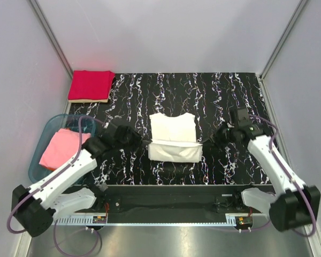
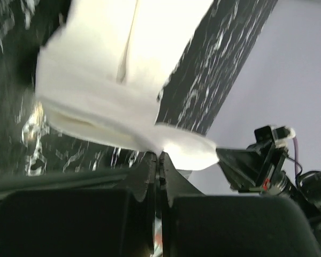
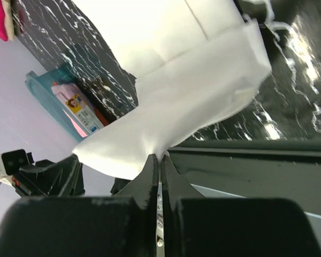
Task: Fold and stack the t-shirts
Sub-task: Fold the tshirt
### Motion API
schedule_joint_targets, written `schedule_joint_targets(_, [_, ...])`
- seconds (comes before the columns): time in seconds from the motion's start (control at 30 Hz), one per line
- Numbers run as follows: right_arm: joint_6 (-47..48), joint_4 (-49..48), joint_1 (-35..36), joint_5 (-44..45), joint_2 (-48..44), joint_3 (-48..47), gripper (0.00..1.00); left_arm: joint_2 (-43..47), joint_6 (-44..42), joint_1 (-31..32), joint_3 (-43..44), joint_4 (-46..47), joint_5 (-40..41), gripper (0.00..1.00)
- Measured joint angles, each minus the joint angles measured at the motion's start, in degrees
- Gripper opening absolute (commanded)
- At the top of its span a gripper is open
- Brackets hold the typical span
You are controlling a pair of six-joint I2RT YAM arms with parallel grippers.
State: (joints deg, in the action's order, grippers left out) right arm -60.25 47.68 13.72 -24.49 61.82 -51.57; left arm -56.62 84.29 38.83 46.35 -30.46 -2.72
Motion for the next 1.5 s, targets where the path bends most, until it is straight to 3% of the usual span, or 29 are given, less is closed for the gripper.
schedule_joint_targets(0.13, [4.1, -3.6, -1.7, -4.5, 13.4, -7.4, 0.00, -6.8, -4.1, -7.3, 2.8, 3.1, -2.7, 0.00])
schedule_joint_targets(0.33, [7.7, -6.3, -4.7, -8.0, 24.3, -16.9, 0.00, -19.1, -10.2, -13.3, 11.8, 4.7, -6.6, 0.00])
schedule_joint_targets(0.57, [9.7, -8.2, -6.9, -10.4, 33.3, -26.1, 0.00, -28.1, -14.9, -17.5, 21.3, 7.4, -10.7, 0.00])
schedule_joint_targets(1.2, [11.7, -11.7, -9.5, -14.7, 52.5, -37.8, 0.03, -48.5, -18.6, -23.2, 31.7, 11.3, -17.8, 0.00])
schedule_joint_targets(1.23, [12.0, -11.8, -9.7, -14.7, 53.8, -38.8, 0.06, -49.8, -18.8, -23.4, 32.4, 11.6, -18.1, 0.00])
schedule_joint_targets(1.33, [12.6, -12.5, -10.5, -15.6, 58.9, -42.6, 0.32, -54.0, -19.5, -23.7, 34.6, 12.7, -18.4, 0.18])
schedule_joint_targets(1.37, [13.4, -12.7, -10.8, -15.8, 61.1, -44.7, 0.47, -55.9, -20.4, -23.9, 36.0, 12.6, -18.5, 0.27])
schedule_joint_targets(1.43, [15.6, -13.2, -11.7, -16.5, 66.9, -50.6, 0.52, -60.2, -23.6, -24.6, 39.3, 12.4, -18.1, 0.38])
schedule_joint_targets(1.5, [17.5, -13.6, -12.8, -17.3, 71.8, -55.9, 0.56, -64.1, -27.4, -25.5, 43.8, 9.8, -17.2, 0.43])
